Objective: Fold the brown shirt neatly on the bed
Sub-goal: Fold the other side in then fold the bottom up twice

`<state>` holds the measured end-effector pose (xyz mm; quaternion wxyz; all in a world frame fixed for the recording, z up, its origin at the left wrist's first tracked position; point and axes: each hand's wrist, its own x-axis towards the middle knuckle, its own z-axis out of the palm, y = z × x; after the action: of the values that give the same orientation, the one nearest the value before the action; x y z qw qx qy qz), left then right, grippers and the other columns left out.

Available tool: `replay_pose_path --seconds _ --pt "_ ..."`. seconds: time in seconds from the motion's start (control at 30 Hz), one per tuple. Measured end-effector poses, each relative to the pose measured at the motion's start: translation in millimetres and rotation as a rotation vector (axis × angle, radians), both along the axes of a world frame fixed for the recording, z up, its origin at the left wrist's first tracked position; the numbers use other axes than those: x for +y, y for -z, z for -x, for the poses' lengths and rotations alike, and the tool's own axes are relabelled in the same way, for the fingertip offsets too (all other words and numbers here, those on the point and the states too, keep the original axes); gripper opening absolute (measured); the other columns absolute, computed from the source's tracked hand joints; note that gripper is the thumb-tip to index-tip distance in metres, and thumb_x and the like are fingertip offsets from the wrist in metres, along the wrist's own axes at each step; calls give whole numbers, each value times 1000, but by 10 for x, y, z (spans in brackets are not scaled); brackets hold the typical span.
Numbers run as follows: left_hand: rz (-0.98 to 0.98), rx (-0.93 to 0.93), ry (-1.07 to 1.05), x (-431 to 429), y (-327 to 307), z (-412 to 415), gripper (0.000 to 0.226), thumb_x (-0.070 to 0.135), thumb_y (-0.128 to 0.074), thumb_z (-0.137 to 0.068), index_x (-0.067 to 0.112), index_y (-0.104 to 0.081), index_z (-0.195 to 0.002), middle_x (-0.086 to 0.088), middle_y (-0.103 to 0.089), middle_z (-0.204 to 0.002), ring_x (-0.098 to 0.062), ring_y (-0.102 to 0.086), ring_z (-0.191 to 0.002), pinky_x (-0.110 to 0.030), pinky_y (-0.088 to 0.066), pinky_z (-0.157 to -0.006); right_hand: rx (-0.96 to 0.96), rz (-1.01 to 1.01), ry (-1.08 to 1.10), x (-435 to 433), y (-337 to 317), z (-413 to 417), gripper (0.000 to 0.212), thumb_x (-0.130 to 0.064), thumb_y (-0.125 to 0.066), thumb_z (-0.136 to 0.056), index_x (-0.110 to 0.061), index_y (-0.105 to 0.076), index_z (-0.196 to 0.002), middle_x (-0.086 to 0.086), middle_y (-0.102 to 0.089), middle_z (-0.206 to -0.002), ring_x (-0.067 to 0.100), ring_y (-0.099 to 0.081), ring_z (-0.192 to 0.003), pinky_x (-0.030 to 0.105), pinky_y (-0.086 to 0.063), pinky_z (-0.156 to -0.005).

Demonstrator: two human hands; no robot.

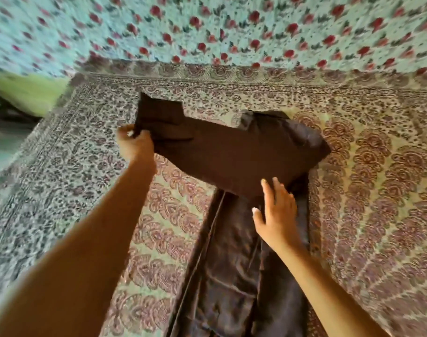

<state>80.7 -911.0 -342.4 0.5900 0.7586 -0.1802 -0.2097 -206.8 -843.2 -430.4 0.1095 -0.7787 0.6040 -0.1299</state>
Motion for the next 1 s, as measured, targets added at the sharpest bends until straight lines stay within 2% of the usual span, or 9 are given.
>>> replay_pose_path --seconds 0.13,0.2,0.3,0.43,0.53,0.6,0.7,0.83,1.0 --pt "-159 -215 68 -143 104 -484 28 11 -56 -84 19 -39 -106 -10 -56 -106 -24 -55 -92 -29 -44 -78 158 -227 33 -163 277 -155 73 -28 -71 -73 -5 -43 -136 28 -40 -139 47 -44 -123 61 -37 -97" --pt "-295 -226 124 -197 276 -535 38 20 -59 -82 17 -42 -116 -12 -53 -120 -29 -54 -104 -39 -47 -89 228 -255 3 -220 359 -228 68 -35 -58 -83 -8 -35 -141 25 -31 -146 43 -35 -131 57 -32 -104" --pt "-414 -301 262 -245 551 -383 40 30 -67 -75 16 -53 -110 -13 -58 -117 -32 -55 -105 -43 -48 -88 222 -385 -30 -278 453 -241 65 -42 -38 -95 -17 -10 -149 13 -2 -156 28 -9 -144 42 -10 -114" --pt "-414 -396 545 -287 786 205 29 15 -58 -86 12 -59 -114 -12 -59 -118 -31 -54 -109 -35 -42 -89 -55 -323 -48 -345 376 -116 53 -35 -41 -96 -13 -31 -143 10 -28 -151 23 -30 -138 33 -24 -110" --pt "-379 -430 708 -412 882 635 26 15 -56 -87 12 -60 -113 -9 -65 -106 -28 -58 -101 -30 -43 -80 -189 -170 19 -484 351 102 41 -25 -43 -91 -7 -53 -127 9 -54 -131 28 -57 -113 37 -46 -90" --pt "-363 -471 805 -519 908 891 25 15 -55 -89 13 -62 -112 -6 -66 -107 -26 -58 -102 -28 -41 -79 -195 -102 70 -647 330 256 40 -23 -40 -87 -7 -59 -119 9 -61 -121 30 -64 -101 38 -50 -82" --pt "-328 -526 931 -758 954 1242 24 14 -52 -90 13 -63 -112 -7 -67 -106 -28 -59 -100 -29 -41 -78 -174 -52 141 -993 294 482 32 -9 -47 -89 -9 -58 -119 8 -60 -122 29 -60 -105 37 -46 -85" --pt "-309 -599 991 -1170 1094 1568 28 17 -50 -91 17 -61 -117 -11 -64 -115 -33 -57 -106 -39 -44 -92 -215 -31 212 -1442 310 641 36 -7 -44 -91 -10 -53 -126 4 -52 -131 25 -55 -111 37 -44 -87" --pt "-475 -731 1022 -1587 1262 1852 39 24 -42 -94 21 -47 -133 -10 -52 -134 -31 -43 -126 -43 -31 -105 -273 -93 194 -2073 474 682 47 -11 -43 -94 -14 -39 -140 2 -34 -148 20 -42 -129 35 -41 -97"
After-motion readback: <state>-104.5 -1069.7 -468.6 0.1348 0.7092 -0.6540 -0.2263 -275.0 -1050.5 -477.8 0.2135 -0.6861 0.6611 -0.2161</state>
